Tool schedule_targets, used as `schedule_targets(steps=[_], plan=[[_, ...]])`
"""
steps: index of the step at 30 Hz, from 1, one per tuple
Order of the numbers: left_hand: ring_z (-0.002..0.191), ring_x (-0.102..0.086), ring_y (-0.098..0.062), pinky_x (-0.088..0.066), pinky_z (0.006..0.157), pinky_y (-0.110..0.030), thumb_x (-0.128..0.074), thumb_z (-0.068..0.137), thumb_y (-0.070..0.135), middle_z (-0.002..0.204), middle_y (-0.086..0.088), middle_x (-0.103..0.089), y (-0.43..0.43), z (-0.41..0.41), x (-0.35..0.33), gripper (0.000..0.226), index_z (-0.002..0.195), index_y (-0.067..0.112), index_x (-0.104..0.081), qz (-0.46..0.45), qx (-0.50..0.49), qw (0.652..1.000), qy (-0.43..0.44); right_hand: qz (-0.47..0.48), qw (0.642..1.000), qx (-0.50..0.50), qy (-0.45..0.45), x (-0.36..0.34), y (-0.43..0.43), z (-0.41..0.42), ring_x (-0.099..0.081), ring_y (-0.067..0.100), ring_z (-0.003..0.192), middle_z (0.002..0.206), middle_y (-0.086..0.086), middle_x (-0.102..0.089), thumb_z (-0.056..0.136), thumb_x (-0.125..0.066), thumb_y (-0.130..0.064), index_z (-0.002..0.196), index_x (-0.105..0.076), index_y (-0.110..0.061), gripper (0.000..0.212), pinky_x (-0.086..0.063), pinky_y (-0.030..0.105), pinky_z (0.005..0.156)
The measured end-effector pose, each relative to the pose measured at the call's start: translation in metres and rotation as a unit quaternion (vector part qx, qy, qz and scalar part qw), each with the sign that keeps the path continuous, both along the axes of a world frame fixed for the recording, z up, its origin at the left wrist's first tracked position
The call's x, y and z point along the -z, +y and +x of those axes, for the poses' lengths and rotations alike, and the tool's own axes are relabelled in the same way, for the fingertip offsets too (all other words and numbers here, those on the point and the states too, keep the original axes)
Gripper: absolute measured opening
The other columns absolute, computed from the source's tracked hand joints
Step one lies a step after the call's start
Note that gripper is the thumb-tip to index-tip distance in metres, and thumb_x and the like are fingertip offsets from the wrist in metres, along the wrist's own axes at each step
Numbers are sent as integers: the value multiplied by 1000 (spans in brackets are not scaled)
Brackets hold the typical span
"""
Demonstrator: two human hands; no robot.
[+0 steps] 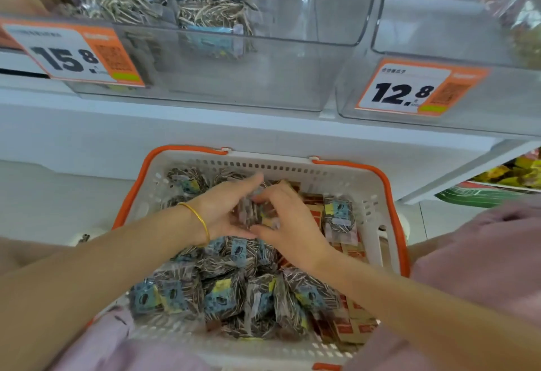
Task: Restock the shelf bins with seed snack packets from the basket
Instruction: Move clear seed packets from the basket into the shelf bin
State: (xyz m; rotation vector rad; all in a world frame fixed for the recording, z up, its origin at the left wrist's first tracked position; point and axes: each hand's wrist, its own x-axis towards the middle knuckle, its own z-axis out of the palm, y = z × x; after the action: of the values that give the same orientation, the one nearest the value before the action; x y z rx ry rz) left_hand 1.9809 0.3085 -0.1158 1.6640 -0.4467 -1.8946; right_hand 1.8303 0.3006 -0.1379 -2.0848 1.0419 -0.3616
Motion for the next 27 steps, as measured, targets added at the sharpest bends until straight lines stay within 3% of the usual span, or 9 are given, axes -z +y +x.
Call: schedule_targets(steps=[2, 5, 10, 12, 17, 20, 23, 25, 27], plan=[[107, -61, -29, -57, 77, -49, -62, 89, 23, 123, -22, -56, 0, 0, 9, 34, 113, 0, -54, -5, 9, 997, -72, 83, 996, -16, -27, -3, -1, -7, -53, 10, 100, 107, -2, -55, 83, -65, -3, 111, -62, -10, 29, -46, 17, 88], [114, -55, -29, -59, 68, -45, -64, 86, 7, 131, -17, -48, -2, 2, 12, 38, 121, 4, -46, 1, 15, 997, -77, 129, 986, 106, -10, 3, -26, -19, -56, 9, 93, 103, 0, -63, 87, -54, 2, 102, -65, -11, 22, -44, 11, 78], [107, -60, -27, -59, 66, -40, -63, 87, 7, 123, -15, -55, -5, 0, 6, 32, 116, 7, -47, -22, 45, 996, -74, -5, 922, 183, 341, 62, -68, -73, -60, 17, 76, 89, 1, -60, 95, -47, -33, 113, -53, -13, 27, -54, 33, 68], [101, -63, -24, -59, 71, -39, -61, 89, 8, 117, -13, -60, -5, 0, 5, 26, 111, 11, -48, -39, 57, 995, -76, 23, 888, 184, 421, 84, -69, -86, -64, 23, 81, 93, 6, -64, 94, -48, -40, 112, -55, -10, 35, -55, 38, 70], [103, -62, -25, -58, 78, -43, -59, 90, 9, 115, -11, -61, -4, 6, -4, 33, 120, 15, -46, -58, 43, 995, -71, 113, 889, 258, 362, 93, -74, -87, -60, 24, 89, 110, 13, -59, 77, -71, -36, 119, -50, -8, 55, -51, 32, 65], [102, -64, -28, -56, 80, -46, -57, 90, 6, 109, -13, -65, -3, 11, -9, 22, 110, 17, -52, -58, 33, 996, -53, 158, 879, 213, 396, 69, -85, -88, -56, 25, 101, 112, 12, -57, 77, -73, -28, 119, -52, -8, 51, -51, 33, 85], [101, -64, -30, -55, 81, -48, -56, 90, 5, 110, -17, -65, -2, 16, -10, 27, 115, 11, -49, -52, 22, 996, -64, 129, 905, 159, 373, 33, -89, -83, -56, 10, 72, 86, -1, -59, 74, -77, -18, 110, -59, -10, 40, -43, 18, 53], [102, -62, -31, -54, 84, -49, -55, 91, 5, 114, -19, -62, -2, 20, -8, 31, 121, 8, -47, -43, 9, 996, -73, 98, 933, 111, 329, 5, -86, -77, -54, 5, 68, 82, -7, -57, 71, -78, -16, 103, -58, -15, 39, -36, 14, 49], [102, -61, -31, -54, 81, -48, -54, 92, 7, 118, -19, -60, -1, 23, -8, 35, 126, 7, -45, -33, 0, 995, -92, 173, 958, 81, 216, -24, -82, -71, -58, 5, 74, 87, -8, -58, 70, -79, -15, 106, -54, -19, 44, -44, 15, 56]])
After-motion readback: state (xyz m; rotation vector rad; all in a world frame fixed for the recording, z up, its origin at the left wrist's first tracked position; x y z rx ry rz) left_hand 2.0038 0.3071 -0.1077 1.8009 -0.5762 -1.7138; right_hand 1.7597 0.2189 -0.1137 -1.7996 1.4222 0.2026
